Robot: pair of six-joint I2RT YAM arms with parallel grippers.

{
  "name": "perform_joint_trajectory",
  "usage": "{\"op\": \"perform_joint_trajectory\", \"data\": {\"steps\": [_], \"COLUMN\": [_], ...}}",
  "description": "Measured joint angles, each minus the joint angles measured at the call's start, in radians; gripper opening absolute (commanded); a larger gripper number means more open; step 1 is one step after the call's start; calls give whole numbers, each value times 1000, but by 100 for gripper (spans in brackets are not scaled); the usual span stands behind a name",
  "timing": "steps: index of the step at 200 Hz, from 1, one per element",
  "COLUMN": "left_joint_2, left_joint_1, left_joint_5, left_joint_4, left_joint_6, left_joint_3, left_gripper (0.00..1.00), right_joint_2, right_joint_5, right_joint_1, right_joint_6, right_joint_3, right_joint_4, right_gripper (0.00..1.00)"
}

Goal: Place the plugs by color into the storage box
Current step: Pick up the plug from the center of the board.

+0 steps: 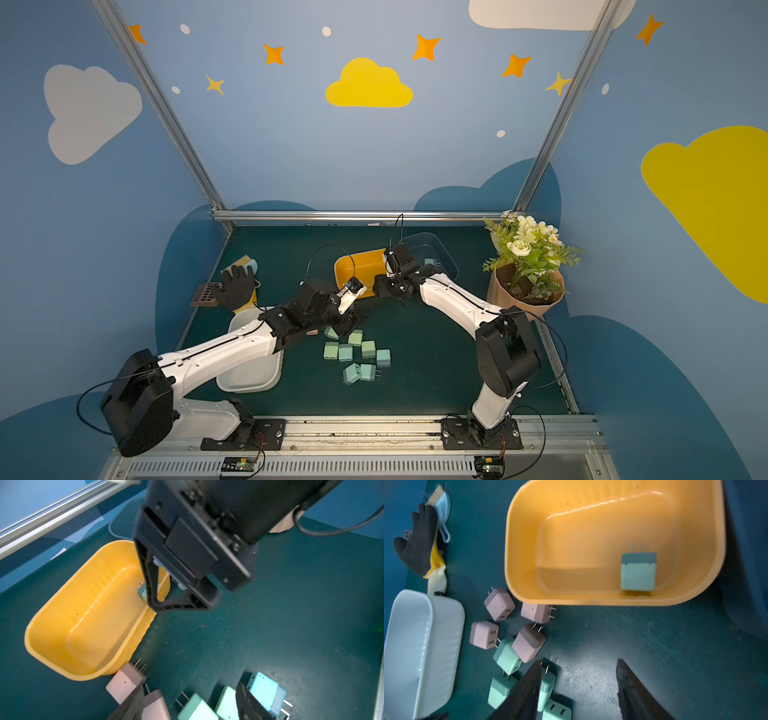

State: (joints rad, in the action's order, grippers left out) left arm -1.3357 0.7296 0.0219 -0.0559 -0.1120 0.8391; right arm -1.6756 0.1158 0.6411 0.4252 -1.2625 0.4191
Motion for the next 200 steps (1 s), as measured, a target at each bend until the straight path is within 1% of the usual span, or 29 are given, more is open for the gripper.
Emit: {"op": "perform_joint_trajectory", "data": {"steps": [42, 69, 107, 134, 152, 178, 200], "left_joint_2": [11, 12, 12, 12, 13, 13, 11], "left_joint_1": [-21, -37, -39, -49, -81, -141, -156], "left_joint_5": [-46, -56, -63, -51, -24, 15, 30], "left_joint_4": [1, 0, 0, 5, 10, 16, 11], "left_joint_6": [-15, -12, 12, 61, 111, 184, 215], "left_joint_3": [-6, -6, -6, -6, -12, -34, -39], "left_gripper": [65, 65, 66, 66, 64, 63, 63], "right_joint_2": [170, 271, 361, 449, 492, 520, 521], "right_joint_5": [93, 118, 128, 111, 103, 101, 87], "right_joint_1": [26, 45, 67, 97, 110, 117, 126], "right_joint_6": [-25, -32, -40, -48, -49, -63, -82], "right_joint_3": [163, 267, 341, 414, 446, 466, 471], "right_joint_4": [-111, -185, -223, -260, -291, -340, -346], "right_gripper": [53, 51, 50, 49, 49, 48, 48]}}
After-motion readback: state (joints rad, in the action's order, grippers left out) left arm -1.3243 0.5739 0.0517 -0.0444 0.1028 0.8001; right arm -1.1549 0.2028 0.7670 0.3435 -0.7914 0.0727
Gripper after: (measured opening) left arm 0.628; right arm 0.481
